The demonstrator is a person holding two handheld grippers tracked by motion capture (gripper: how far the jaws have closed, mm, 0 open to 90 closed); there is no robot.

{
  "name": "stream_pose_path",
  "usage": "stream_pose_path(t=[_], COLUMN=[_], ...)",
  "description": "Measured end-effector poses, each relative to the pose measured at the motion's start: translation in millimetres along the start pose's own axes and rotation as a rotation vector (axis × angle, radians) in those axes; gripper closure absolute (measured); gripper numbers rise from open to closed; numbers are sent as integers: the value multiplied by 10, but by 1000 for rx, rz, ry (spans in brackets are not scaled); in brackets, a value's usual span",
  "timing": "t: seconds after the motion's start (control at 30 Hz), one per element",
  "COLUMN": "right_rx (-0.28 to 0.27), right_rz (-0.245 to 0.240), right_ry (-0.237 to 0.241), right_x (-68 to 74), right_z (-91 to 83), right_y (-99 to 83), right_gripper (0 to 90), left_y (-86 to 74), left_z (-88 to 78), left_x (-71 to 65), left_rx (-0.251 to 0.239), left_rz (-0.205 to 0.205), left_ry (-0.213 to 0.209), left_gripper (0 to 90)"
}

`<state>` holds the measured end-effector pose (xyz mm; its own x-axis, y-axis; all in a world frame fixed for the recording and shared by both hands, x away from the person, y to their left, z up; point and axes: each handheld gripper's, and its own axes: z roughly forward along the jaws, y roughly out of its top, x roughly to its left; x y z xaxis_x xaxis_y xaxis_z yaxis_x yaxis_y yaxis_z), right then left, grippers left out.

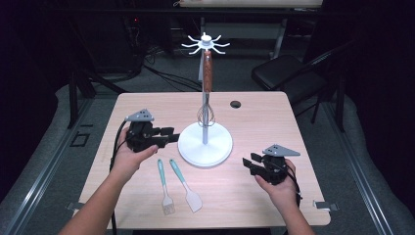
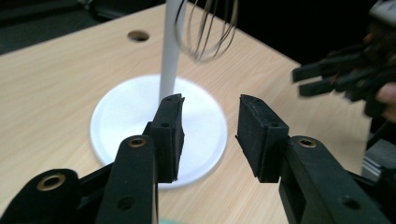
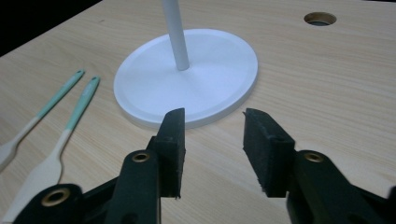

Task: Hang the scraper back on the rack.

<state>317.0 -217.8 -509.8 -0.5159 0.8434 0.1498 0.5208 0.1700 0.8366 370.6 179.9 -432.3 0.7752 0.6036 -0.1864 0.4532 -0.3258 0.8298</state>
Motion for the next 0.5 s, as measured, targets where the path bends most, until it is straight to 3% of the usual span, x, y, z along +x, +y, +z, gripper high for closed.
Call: stream_pose_path(t=[0.1,0.23,0.3,0.37,0.43,0.5], right_rx=[-39,-118,-173,-214,-251,-280], right_rz=[8,-46,-70,-90,-108,-103], right_ry=[31,68,88,95,101,118], right_x=[-17,-10,5,21,44,60], right_z=[-50,-207,-301,-402,-484,-559], right_y=[55,178,265,370,486,610], right_gripper=[648,708,777,842,900,900], left_y=[-256,-556,-683,-782,-828,-859], left_z=[-41,-75,-96,-109,-114,-143], left_x=[1,27,31,42,52,60], left_rx=[-20,-41,-73,-90,-77,-81], left_rz=[-18,-56,-103,-121,-110,-110], left_ry=[24,56,50,54,86,88], left_gripper=[607,606,602,594,588,581])
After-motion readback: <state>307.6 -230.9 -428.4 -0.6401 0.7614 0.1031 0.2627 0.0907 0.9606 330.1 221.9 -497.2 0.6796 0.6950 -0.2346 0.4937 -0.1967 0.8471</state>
